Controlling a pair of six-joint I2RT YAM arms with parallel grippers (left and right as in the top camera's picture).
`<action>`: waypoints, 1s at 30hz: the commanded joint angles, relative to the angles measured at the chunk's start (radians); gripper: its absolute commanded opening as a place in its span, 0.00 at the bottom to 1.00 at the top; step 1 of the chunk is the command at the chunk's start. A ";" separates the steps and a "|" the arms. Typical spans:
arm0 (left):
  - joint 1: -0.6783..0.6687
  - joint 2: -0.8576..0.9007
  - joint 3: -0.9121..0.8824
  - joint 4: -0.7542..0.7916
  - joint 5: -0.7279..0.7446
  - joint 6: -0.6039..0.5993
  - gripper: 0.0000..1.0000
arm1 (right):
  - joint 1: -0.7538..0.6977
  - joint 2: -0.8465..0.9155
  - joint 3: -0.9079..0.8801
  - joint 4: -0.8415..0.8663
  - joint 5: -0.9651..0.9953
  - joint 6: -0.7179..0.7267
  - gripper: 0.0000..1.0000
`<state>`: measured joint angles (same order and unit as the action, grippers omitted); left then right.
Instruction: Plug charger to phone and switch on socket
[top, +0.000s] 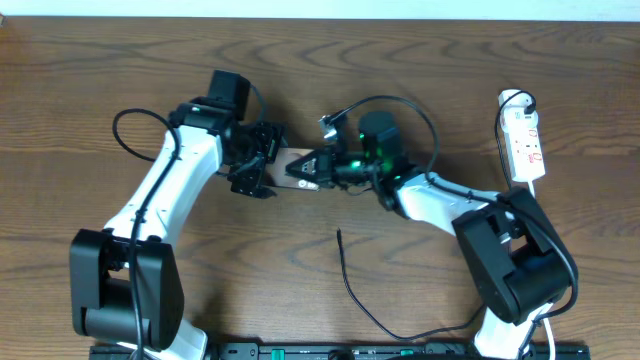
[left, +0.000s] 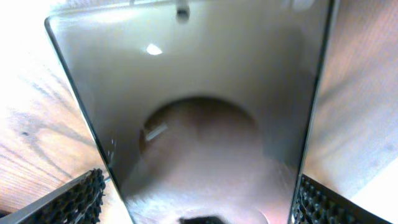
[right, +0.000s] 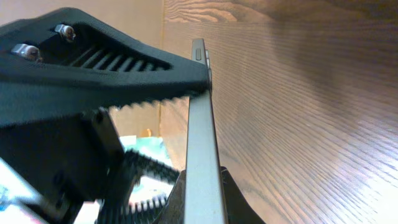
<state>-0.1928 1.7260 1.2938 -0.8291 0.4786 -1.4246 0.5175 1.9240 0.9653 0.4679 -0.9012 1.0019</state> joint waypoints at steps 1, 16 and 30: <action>0.078 -0.015 0.019 -0.018 0.134 0.096 0.91 | -0.102 -0.001 0.012 0.007 -0.064 -0.027 0.01; 0.316 -0.015 0.019 0.354 0.646 0.610 0.91 | -0.323 -0.001 0.012 0.026 -0.117 0.303 0.01; 0.291 -0.015 -0.103 0.777 0.647 0.416 0.92 | -0.202 -0.002 0.012 0.494 0.167 0.823 0.01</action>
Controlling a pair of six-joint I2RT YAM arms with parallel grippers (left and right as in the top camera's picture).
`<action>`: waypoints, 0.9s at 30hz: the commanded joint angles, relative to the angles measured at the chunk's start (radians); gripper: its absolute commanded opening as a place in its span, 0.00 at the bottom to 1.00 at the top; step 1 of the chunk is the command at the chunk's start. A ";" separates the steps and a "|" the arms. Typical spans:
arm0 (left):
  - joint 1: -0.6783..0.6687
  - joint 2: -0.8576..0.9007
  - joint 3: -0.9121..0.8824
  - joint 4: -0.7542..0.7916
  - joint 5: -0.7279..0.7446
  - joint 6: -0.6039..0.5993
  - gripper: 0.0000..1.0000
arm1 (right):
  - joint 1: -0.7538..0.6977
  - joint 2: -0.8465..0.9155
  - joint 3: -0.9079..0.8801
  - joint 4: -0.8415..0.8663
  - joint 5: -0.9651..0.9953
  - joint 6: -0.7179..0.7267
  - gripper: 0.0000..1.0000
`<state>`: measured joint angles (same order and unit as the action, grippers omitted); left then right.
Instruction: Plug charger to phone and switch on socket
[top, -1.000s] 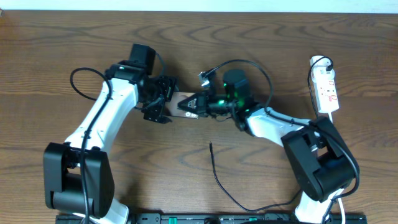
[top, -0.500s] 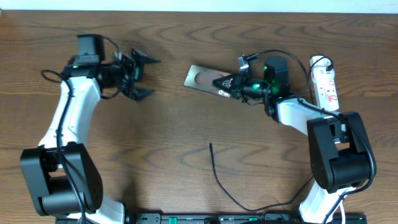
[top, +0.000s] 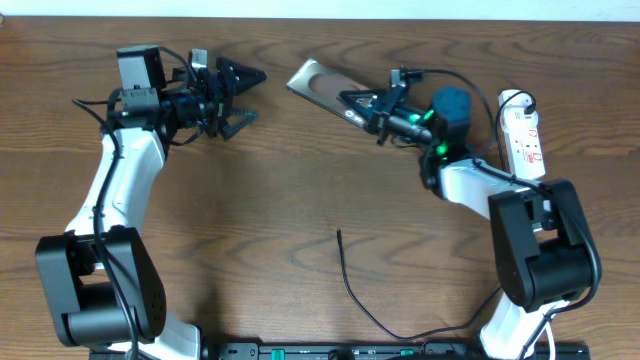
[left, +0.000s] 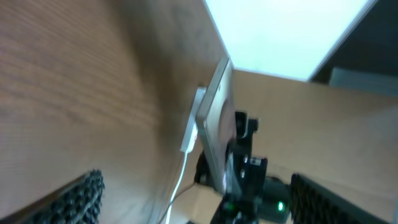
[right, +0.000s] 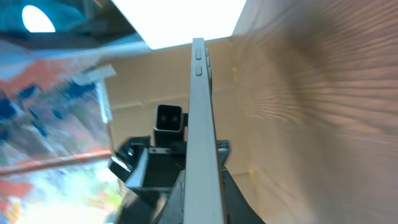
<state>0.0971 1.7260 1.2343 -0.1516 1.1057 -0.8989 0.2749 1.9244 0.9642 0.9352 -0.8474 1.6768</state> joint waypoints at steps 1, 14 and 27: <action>0.002 -0.015 -0.058 0.167 0.018 -0.148 0.92 | 0.054 -0.002 0.013 0.027 0.140 0.171 0.01; -0.075 -0.015 -0.118 0.472 -0.146 -0.360 0.92 | 0.227 -0.002 0.014 0.106 0.460 0.214 0.01; -0.112 -0.015 -0.118 0.468 -0.262 -0.442 0.91 | 0.275 -0.002 0.014 0.186 0.483 0.200 0.01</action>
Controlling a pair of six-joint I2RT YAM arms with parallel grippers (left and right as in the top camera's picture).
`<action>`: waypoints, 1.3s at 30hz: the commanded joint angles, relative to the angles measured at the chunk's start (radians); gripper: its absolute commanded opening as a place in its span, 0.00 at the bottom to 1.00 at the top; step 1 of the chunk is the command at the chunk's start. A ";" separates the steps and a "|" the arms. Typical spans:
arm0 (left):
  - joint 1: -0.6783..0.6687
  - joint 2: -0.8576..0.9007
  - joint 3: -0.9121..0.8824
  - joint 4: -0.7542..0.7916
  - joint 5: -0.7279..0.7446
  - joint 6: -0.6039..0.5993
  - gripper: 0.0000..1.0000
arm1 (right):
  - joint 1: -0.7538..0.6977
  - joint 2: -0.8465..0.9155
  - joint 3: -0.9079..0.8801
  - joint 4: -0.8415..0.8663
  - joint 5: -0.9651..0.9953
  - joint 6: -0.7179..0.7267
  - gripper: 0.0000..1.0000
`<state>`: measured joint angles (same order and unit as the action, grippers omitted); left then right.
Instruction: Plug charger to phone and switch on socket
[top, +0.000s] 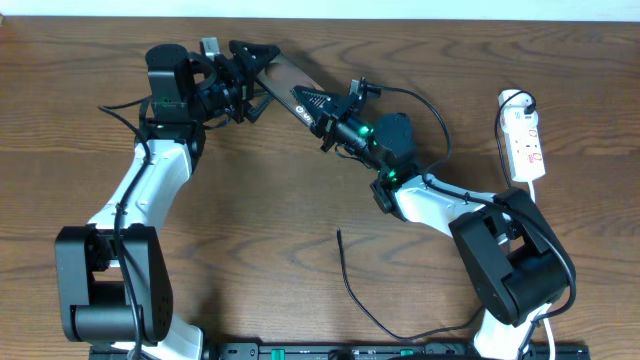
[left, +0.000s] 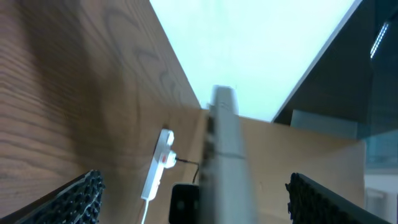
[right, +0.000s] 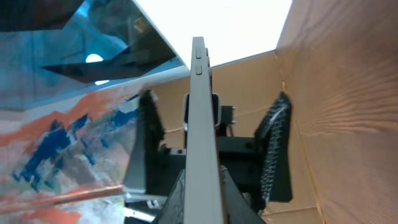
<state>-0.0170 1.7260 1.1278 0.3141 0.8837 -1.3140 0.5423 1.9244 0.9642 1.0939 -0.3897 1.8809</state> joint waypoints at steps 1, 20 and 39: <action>0.002 -0.015 -0.011 0.002 -0.042 -0.027 0.91 | 0.010 -0.002 0.014 0.029 0.025 -0.004 0.01; 0.002 -0.015 -0.011 0.003 -0.013 0.050 0.67 | 0.016 -0.002 0.013 -0.049 -0.038 -0.004 0.01; 0.002 -0.015 -0.011 0.001 -0.002 0.088 0.38 | 0.035 -0.002 0.013 -0.058 -0.058 -0.003 0.01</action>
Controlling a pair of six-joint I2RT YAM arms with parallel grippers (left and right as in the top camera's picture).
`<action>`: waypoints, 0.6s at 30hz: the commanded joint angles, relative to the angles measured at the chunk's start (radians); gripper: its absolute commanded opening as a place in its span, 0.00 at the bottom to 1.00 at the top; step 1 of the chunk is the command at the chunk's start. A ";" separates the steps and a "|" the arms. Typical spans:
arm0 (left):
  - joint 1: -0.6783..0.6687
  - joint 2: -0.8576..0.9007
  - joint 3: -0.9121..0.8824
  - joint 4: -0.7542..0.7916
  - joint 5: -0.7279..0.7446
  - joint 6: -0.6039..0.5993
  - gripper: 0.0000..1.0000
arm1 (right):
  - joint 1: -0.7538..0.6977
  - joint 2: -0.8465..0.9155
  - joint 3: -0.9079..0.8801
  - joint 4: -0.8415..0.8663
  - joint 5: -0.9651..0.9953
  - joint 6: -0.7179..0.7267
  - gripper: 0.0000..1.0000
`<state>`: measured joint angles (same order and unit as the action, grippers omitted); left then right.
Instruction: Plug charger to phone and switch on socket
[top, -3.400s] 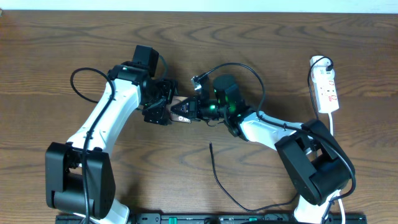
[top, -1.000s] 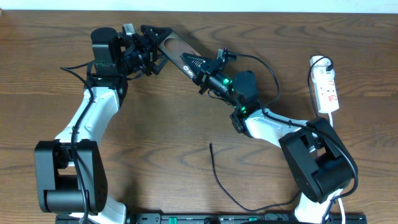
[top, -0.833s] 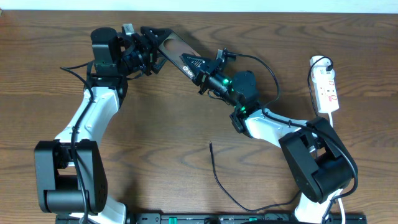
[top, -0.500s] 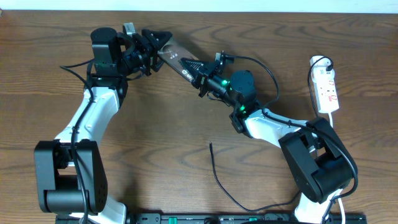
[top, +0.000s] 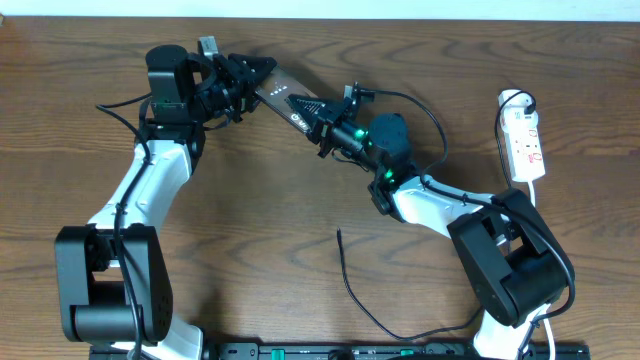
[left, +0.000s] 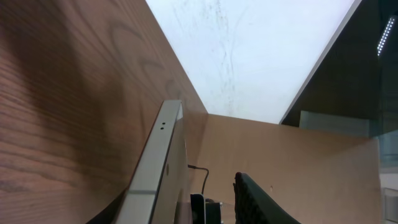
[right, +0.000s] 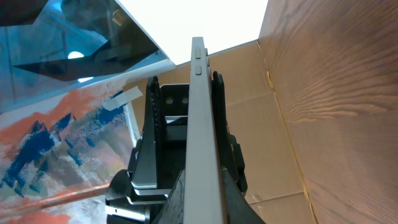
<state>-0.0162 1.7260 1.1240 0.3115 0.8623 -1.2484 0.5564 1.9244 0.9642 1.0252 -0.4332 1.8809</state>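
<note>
The phone (top: 285, 98), a slim silver slab, hangs in the air over the back of the table between both arms. My right gripper (top: 312, 118) is shut on its lower end, and the right wrist view shows the phone (right: 198, 124) edge-on. My left gripper (top: 258, 78) is open around the upper end. In the left wrist view one finger lies against the phone (left: 158, 168) and the other finger (left: 249, 199) stands a little apart. The black charger cable (top: 350, 285) lies loose on the table, its free end (top: 339, 233) pointing away. The white socket strip (top: 524, 135) lies at the right.
A white lead is plugged into the far end of the strip (top: 515, 100). The black cable runs off toward the table's front edge (top: 400, 335). Both arm bases stand at the front corners.
My left gripper's fingers stood wide apart around the phone's upper end; now they have narrowed, one touching it. The right gripper still holds the phone, hardly moved.
First both grippers were at the phone over the table's middle, the left holding it. Then my right gripper alone held it up at the back, the left open and away. Then the phone's end was between the left's wide fingers, which have now narrowed.
</note>
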 joint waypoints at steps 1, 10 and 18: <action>0.002 -0.015 -0.008 0.004 0.019 0.022 0.37 | 0.021 -0.002 0.013 0.010 -0.014 -0.003 0.01; 0.002 -0.015 -0.008 0.004 0.019 0.025 0.08 | 0.022 -0.002 0.013 0.003 -0.022 -0.003 0.01; 0.002 -0.015 -0.008 -0.009 0.015 0.043 0.07 | 0.029 -0.002 0.013 -0.018 -0.031 -0.004 0.01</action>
<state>-0.0113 1.7260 1.1164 0.2996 0.8616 -1.2369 0.5617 1.9240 0.9661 1.0283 -0.4213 1.9011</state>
